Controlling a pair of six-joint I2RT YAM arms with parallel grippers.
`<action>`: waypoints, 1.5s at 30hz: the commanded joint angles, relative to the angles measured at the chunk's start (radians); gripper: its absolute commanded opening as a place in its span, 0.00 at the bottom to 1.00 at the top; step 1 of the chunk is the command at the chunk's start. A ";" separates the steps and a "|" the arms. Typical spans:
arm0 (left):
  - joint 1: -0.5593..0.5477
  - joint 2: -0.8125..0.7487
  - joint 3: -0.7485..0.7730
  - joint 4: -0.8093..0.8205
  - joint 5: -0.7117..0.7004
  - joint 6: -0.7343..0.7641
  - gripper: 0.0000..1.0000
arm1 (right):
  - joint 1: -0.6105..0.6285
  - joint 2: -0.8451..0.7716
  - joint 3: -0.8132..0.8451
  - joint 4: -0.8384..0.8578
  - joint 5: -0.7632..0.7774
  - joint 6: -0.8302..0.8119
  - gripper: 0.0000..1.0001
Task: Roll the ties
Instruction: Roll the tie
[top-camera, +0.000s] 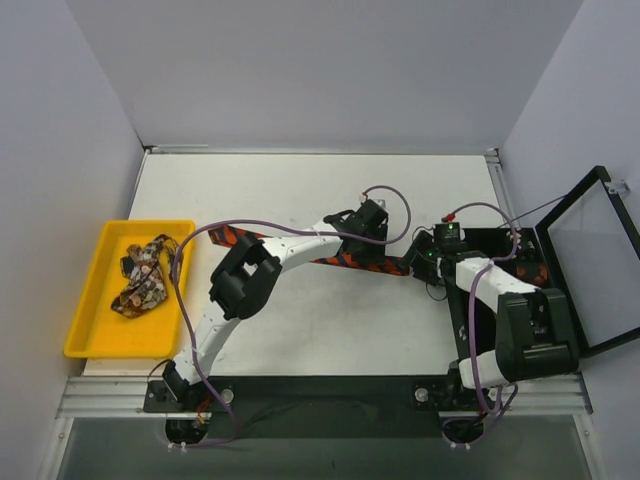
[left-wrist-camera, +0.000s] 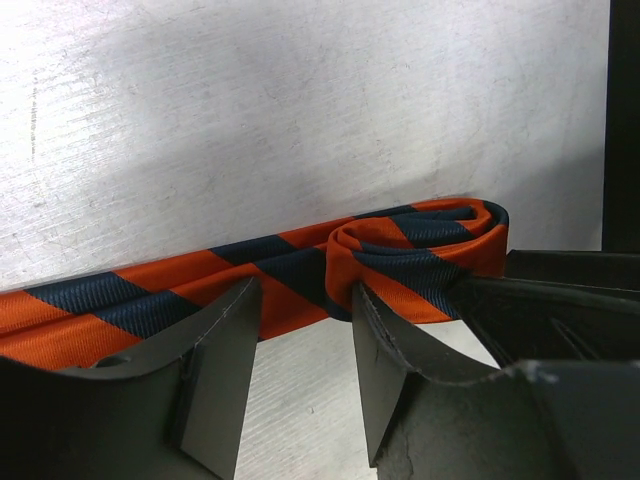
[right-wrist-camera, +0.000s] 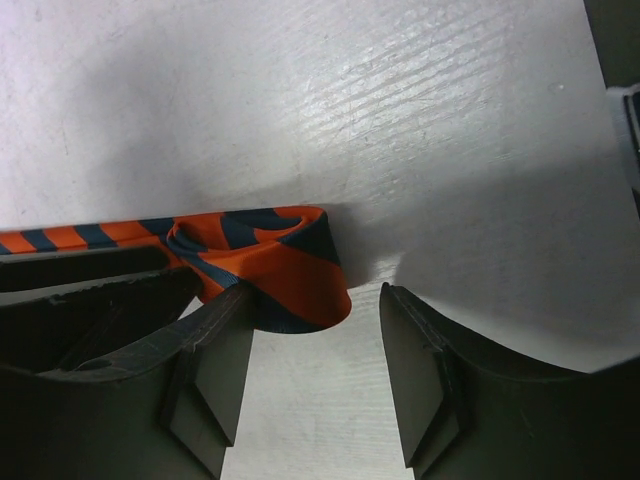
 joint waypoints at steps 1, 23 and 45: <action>-0.004 0.030 -0.002 0.010 -0.018 0.009 0.51 | -0.011 0.022 -0.011 0.043 -0.001 0.014 0.52; -0.006 0.030 -0.025 0.002 -0.009 -0.002 0.50 | -0.019 0.071 -0.025 0.114 -0.089 -0.072 0.00; 0.354 -0.448 -0.461 0.033 -0.041 0.021 0.67 | 0.146 0.133 0.400 -0.504 0.410 -0.295 0.00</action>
